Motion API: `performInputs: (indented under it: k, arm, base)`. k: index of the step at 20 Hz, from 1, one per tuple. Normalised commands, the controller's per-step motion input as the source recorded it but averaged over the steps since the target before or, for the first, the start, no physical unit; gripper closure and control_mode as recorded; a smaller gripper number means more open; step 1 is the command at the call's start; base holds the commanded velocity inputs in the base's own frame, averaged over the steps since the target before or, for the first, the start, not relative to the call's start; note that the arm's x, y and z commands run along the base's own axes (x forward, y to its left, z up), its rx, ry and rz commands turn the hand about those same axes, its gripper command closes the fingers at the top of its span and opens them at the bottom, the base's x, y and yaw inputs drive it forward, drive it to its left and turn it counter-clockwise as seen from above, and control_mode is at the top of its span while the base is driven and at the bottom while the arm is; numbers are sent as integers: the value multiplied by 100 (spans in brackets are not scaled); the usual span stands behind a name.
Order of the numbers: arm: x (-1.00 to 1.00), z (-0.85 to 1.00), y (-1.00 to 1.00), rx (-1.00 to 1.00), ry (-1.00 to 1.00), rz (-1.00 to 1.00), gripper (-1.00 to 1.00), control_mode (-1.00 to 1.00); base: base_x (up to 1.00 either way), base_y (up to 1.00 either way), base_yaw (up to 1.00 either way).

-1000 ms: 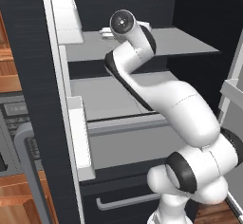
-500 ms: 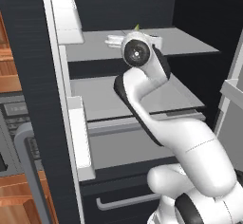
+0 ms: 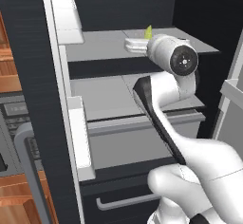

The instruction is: There is a bowl on the dining counter. Grab a lemon wedge from the fridge and place it in the bowl. Then get the liquor bottle and glass cup from the cabinet and place them next to the bowl.

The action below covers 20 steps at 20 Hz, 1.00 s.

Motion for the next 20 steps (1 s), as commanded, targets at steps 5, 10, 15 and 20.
performInputs:
  k: [5,10,15,20]
  arm:
    - [-68,1,-8,0,-7,14,100,-100]
    - [-74,0,-5,0,-11,3,100,-100]
    - [-31,0,-2,0,-3,0,100,-100]
    - [-37,0,-7,0,-5,0,100,-100]
  base:
    - [0,0,0]
    - [0,0,0]
    - [0,0,0]
    - [0,0,0]
